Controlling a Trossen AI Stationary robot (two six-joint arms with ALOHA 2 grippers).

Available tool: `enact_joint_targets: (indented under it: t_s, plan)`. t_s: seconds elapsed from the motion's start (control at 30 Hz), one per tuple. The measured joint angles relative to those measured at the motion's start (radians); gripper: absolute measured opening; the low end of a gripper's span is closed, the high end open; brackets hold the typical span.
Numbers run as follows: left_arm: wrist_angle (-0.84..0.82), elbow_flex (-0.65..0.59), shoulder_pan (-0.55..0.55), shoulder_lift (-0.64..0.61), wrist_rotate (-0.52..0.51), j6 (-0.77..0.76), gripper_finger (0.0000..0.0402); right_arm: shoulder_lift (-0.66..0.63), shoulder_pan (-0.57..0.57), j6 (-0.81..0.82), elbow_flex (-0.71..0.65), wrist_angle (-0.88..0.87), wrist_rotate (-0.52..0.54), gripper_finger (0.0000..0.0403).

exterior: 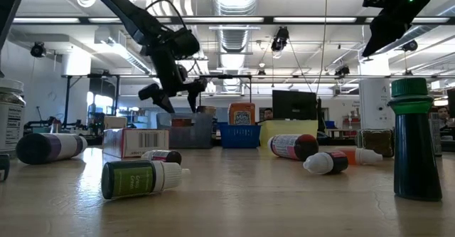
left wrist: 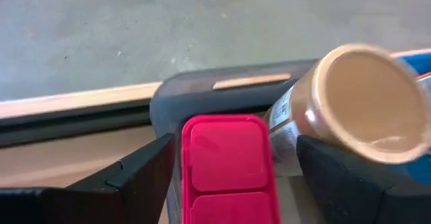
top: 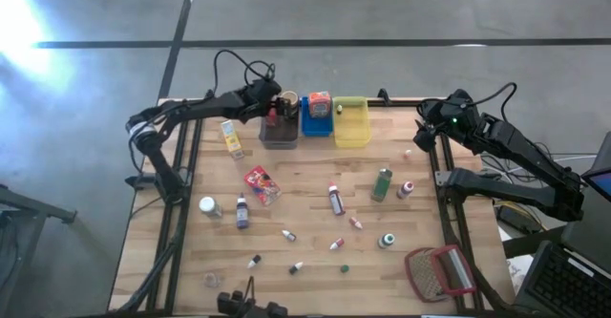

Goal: Pick & Place Kitchen Items
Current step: Put the top orange food coloring bottle into the yellow bin

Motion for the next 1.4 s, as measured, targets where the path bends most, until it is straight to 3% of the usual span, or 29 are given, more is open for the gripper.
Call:
enact_joint_targets:
  t_s: [0.6, 0.93, 1.03, 1.23, 1.4]
  plan:
    - [0.012, 0.0, -0.064, -0.307, 0.017, 0.007, 0.0314, 0.0, 0.0, -0.003, 0.0, 0.0, 0.0, 0.0366]
    - [0.026, 0.0, -0.074, -0.35, 0.023, -0.009, 0.0314, 0.0, 0.0, -0.003, 0.0, 0.0, 0.0, 0.0366]
    - [0.038, 0.0, -0.074, -0.354, 0.072, -0.006, 0.0312, 0.0, 0.0, 0.0, 0.0, 0.0, 0.0, 0.0366]
    - [0.147, 0.0, -0.131, -0.366, 0.237, 0.19, 0.0301, 0.0, 0.0, -0.003, 0.0, 0.0, 0.0, 0.0366]
    - [0.253, 0.0, -0.255, -0.402, 0.245, 0.374, 0.0289, 0.0, 0.0, -0.002, 0.0, 0.0, 0.0, 0.0366]
